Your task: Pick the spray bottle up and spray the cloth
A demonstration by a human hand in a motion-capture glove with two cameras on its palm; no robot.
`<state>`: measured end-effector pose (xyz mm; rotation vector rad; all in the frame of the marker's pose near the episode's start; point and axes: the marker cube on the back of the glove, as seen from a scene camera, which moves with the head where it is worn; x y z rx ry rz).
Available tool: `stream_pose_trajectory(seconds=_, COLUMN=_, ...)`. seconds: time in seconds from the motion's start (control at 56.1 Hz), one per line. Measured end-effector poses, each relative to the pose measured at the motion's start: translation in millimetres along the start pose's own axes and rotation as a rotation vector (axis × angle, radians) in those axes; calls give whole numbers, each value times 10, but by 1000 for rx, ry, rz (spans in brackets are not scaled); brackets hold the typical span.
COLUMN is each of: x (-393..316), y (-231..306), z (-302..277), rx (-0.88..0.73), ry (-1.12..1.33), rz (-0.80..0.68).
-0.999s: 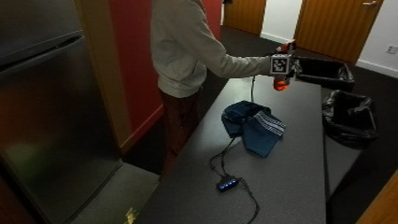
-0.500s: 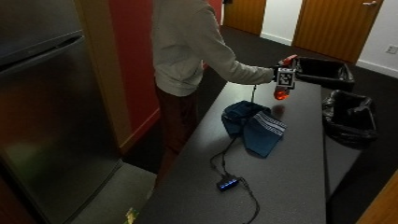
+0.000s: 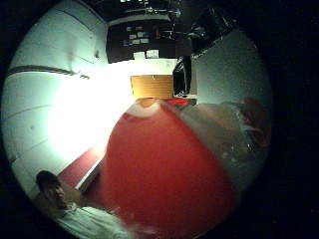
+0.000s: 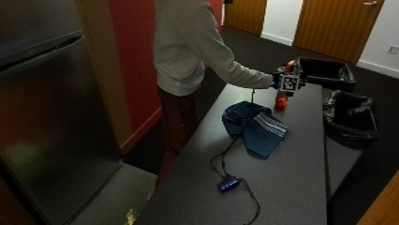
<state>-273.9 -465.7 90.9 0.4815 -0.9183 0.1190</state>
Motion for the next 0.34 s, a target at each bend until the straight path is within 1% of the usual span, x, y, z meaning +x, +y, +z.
stream_pose_trajectory(seconds=0.018, x=-8, y=3, z=-14, rx=0, ry=-3, rz=-1)
stream_pose_trajectory(seconds=0.071, x=-4, y=-137, z=-64, rx=108, ry=7, rz=-6)
stream_pose_trajectory(seconds=0.089, x=-1, y=-146, z=-79, rx=117, ry=12, rz=-9)
stream_pose_trajectory(seconds=0.107, x=0, y=-108, z=-103, rx=93, ry=15, rz=-11)
stream_pose_trajectory(seconds=0.125, x=-3, y=-23, z=-138, rx=33, ry=16, rz=-13)
stream_pose_trajectory(seconds=0.178, x=-56, y=310, z=-248, rx=-201, ry=-8, rz=-20)
stream_pose_trajectory(seconds=0.196, x=-81, y=344, z=-267, rx=-222, ry=-18, rz=-22)
stream_pose_trajectory(seconds=0.214, x=-105, y=316, z=-282, rx=-199, ry=-27, rz=-22)
stream_pose_trajectory(seconds=0.268, x=-189, y=100, z=-305, rx=-32, ry=-55, rz=-19)
stream_pose_trajectory(seconds=0.339, x=-268, y=-42, z=-313, rx=81, ry=-72, rz=-27)
